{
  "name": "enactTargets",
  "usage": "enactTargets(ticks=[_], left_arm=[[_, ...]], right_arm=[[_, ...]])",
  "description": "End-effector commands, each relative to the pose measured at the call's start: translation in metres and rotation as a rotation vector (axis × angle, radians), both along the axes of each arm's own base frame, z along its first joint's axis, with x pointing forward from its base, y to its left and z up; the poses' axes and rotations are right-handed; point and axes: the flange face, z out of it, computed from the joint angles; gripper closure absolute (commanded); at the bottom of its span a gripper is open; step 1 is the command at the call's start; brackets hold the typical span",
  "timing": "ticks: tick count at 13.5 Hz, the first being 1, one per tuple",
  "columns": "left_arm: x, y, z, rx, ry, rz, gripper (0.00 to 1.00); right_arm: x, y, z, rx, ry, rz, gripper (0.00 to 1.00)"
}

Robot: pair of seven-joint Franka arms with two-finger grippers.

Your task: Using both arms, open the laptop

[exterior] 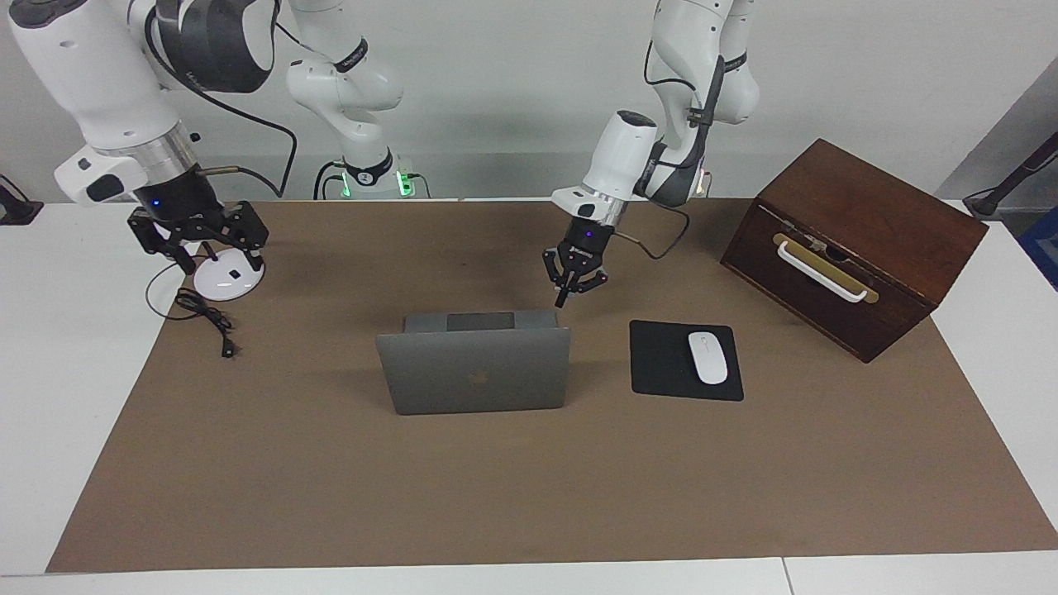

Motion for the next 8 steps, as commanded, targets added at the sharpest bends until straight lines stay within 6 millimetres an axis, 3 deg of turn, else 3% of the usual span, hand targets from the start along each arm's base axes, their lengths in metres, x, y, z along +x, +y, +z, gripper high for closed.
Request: enactTargets(ticks=[1,3,6,7,8], left_arm=[[0.007,0.017,0.028,0.018,0.056,0.023,1.0],[0.021,0.031,0.06,0.046,0.113,0.043,1.0],[0.06,0.075,0.124,0.141,0.218,0.034,1.0],[0.069,0.092,0.137,0.167,0.251,0.034,1.0],[0.071,0.097,0.148,0.183,0.257,0.006,1.0]], right_arm=[[-0.007,-0.004,0.006,-0.022,0.004,0.017,0.0],[-0.011,-0.003,0.008,-0.019,0.008,0.015,0.0],[-0.013,-0.002,0.009,-0.017,0.017,0.016,0.0],[-0.016,-0.001,0.01,-0.017,0.031,0.016,0.0],[-0.018,-0.001,0.011,-0.014,0.037,0.012,0.0]])
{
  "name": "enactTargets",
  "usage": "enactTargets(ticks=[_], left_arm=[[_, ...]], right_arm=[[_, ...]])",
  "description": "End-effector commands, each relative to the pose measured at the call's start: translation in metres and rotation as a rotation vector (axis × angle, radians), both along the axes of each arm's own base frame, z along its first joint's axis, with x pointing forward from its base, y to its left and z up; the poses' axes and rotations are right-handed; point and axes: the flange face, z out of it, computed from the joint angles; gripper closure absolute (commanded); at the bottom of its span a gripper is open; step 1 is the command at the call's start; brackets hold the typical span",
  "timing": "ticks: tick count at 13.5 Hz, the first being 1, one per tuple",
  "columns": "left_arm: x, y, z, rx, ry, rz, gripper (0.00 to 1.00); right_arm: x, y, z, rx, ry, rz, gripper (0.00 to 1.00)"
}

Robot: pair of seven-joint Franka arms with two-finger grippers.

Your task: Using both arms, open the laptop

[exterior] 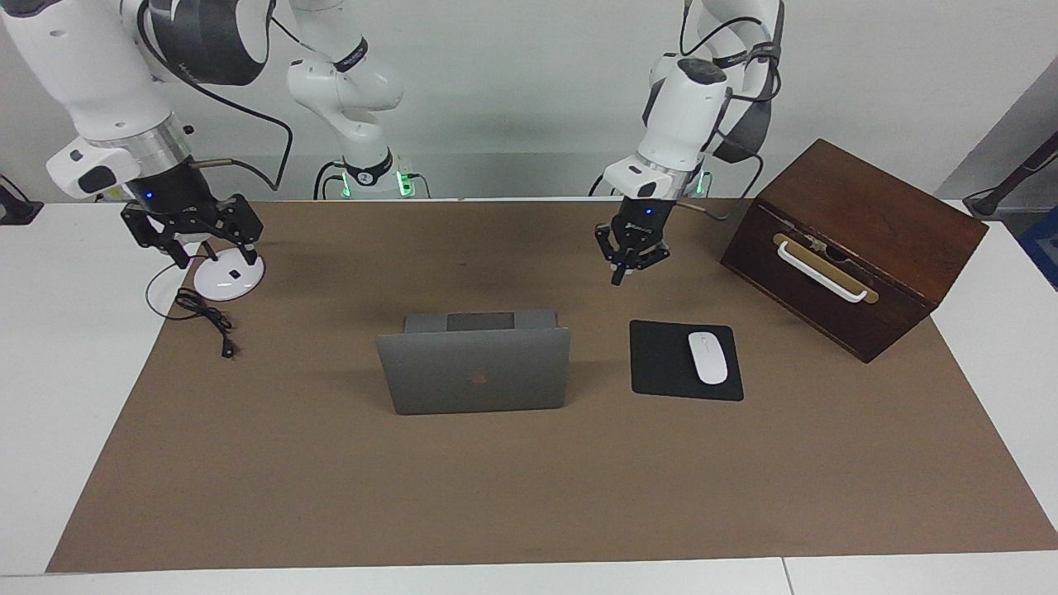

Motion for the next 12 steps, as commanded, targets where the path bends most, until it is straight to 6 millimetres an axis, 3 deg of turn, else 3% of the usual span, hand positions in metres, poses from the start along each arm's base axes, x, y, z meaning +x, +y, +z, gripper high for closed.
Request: enactTargets(ticks=[1,5,8,9,10,11,12], left_arm=[[0.012,0.027,0.033,0.035,0.035,-0.027,1.0],[0.024,0.075,0.082,0.054,0.104,0.043,1.0],[0.043,0.125,0.11,0.063,0.149,0.133,1.0],[0.049,0.142,0.117,0.064,0.159,0.164,0.88],[0.053,0.161,0.12,0.062,0.171,0.201,0.53],[0.056,0.179,0.121,0.06,0.176,0.243,0.01],[0.057,0.194,0.117,0.059,0.187,0.276,0.0]], right_arm=[[-0.013,0.001,0.007,-0.014,0.02,-0.009,0.0],[-0.013,0.012,0.008,-0.012,0.019,-0.033,0.0],[-0.016,0.012,0.007,-0.01,0.025,-0.03,0.0],[-0.016,0.013,0.006,-0.01,0.025,-0.028,0.0],[-0.017,0.012,0.008,-0.01,0.022,-0.03,0.0],[-0.017,0.012,0.008,-0.01,0.022,-0.03,0.0],[-0.017,0.012,0.008,-0.009,0.024,-0.03,0.0]])
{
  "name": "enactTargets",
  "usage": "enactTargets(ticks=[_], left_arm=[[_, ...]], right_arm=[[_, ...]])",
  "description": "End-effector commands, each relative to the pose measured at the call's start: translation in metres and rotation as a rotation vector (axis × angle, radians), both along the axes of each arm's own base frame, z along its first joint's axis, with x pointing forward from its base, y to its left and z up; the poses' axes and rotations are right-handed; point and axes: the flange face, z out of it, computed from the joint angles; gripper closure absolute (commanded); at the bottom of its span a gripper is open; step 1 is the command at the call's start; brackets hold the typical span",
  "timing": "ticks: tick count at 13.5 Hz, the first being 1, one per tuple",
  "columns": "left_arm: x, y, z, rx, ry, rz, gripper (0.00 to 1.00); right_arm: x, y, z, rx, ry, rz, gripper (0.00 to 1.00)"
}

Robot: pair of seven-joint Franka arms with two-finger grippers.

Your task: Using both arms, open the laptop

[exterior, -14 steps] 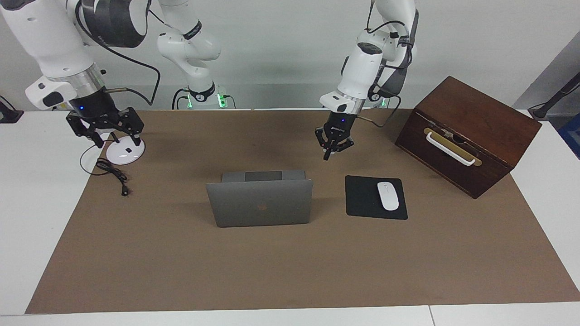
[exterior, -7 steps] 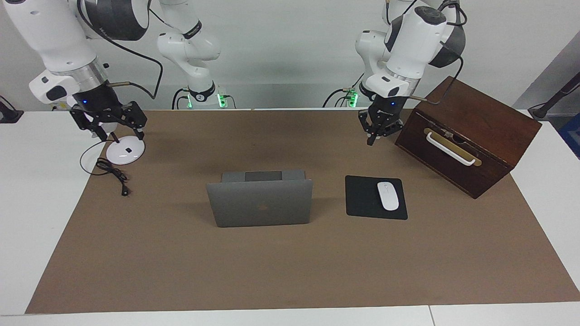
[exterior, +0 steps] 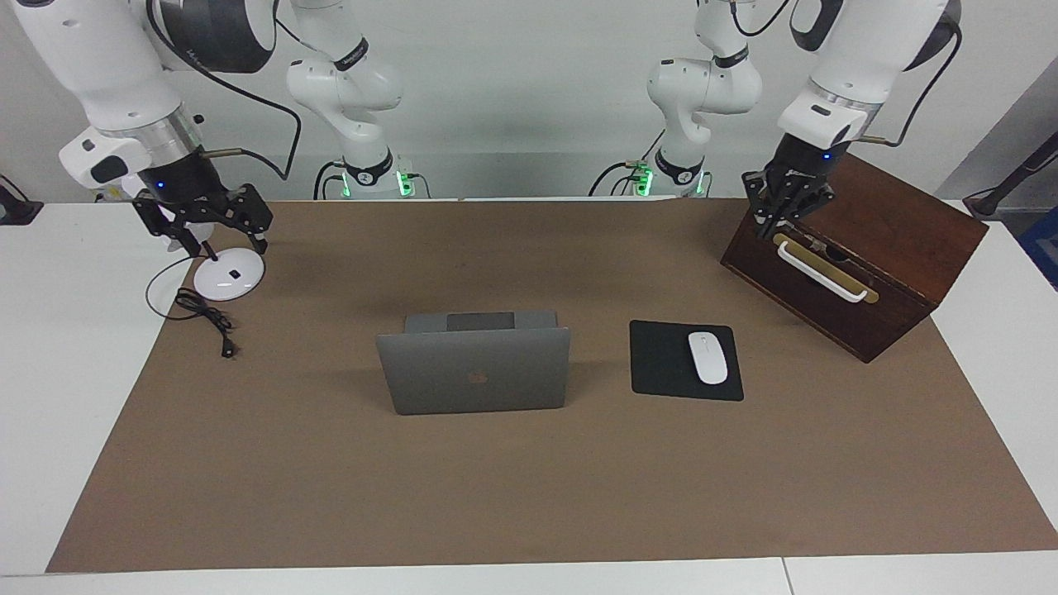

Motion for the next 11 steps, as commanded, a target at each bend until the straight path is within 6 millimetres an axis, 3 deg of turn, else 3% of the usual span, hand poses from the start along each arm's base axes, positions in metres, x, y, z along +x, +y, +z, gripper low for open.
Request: enactTargets(ticks=[1,3,8,11], left_arm=[[0.009,0.033,0.0,0.002,0.03,0.092,0.0],[0.008,0.047,0.004,-0.002,0.029,0.177,0.0],[0.0,0.059,0.008,0.023,0.025,0.194,0.0],[0.002,0.074,0.012,0.06,0.001,0.211,0.0]], right_arm=[[-0.01,0.0,0.0,-0.013,0.02,-0.014,0.0],[-0.011,-0.002,-0.001,-0.012,0.027,-0.018,0.0],[-0.013,-0.01,-0.001,-0.011,0.034,-0.032,0.0],[-0.023,-0.01,0.019,-0.014,0.0,-0.035,0.0]])
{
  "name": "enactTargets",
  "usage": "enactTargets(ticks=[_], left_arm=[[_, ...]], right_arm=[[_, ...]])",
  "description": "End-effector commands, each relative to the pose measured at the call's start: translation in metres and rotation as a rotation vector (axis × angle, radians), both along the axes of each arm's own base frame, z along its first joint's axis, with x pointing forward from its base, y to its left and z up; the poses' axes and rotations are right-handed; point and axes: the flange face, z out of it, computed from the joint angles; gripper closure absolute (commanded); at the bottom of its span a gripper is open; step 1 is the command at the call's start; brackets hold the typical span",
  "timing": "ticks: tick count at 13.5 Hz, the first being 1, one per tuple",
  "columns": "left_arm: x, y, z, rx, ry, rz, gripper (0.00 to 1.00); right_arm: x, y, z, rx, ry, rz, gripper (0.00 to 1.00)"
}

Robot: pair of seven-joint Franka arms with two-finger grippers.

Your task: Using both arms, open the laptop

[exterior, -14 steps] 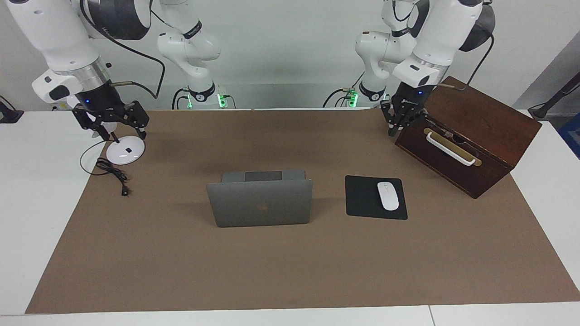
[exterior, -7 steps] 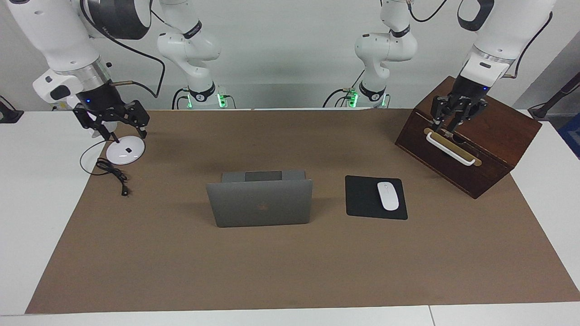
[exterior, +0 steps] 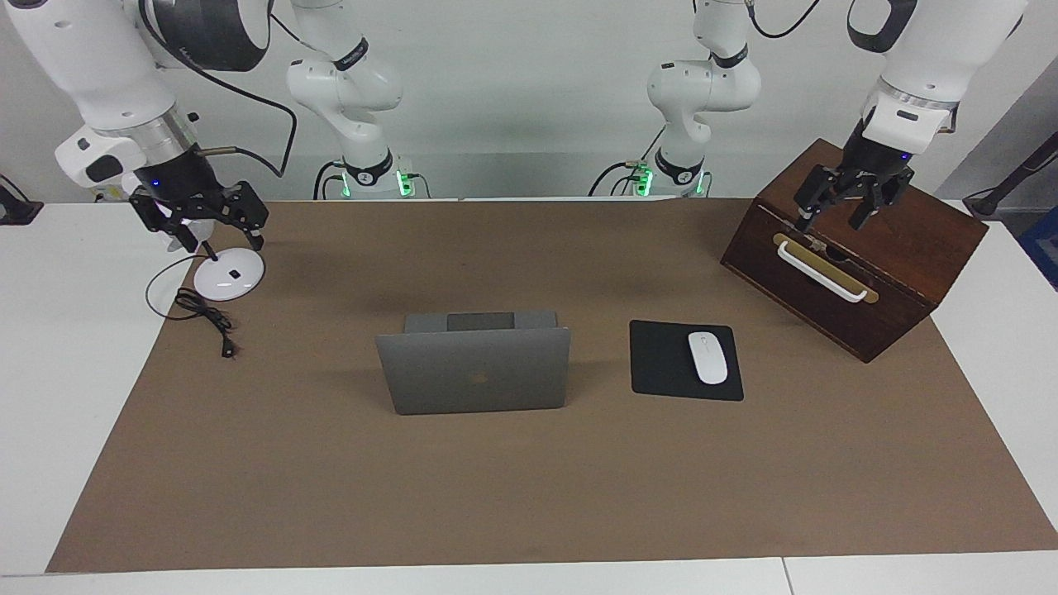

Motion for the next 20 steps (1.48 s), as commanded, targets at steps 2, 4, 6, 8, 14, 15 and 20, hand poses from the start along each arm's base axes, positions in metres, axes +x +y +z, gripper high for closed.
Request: enactTargets(ticks=[2,4,6,8,14,15,20], left_arm=[[0.0,0.019,0.009,0.035,-0.017,0.032,0.0],[0.004,0.023,0.006,0.039,-0.016,0.037,0.0],[0.014,0.019,-0.003,0.058,0.001,0.027,0.0],[0.025,0.017,-0.006,0.058,0.01,0.025,0.0],[0.012,0.007,-0.013,0.057,0.132,0.003,0.0],[0.009,0.004,-0.015,0.053,0.162,-0.003,0.0],[0.009,0.001,-0.015,0.036,0.155,-0.005,0.0]], right_arm=[[-0.019,-0.001,0.021,-0.017,-0.024,-0.018,0.0],[-0.02,-0.003,0.021,-0.017,-0.026,-0.023,0.0],[-0.02,-0.003,0.022,-0.017,-0.027,-0.023,0.0],[-0.021,-0.003,0.025,-0.017,-0.033,-0.025,0.0],[-0.026,-0.003,0.021,-0.017,-0.03,-0.026,0.0],[-0.027,-0.003,0.014,-0.016,-0.018,-0.026,0.0],[-0.03,-0.001,0.008,-0.015,-0.003,-0.023,0.0]])
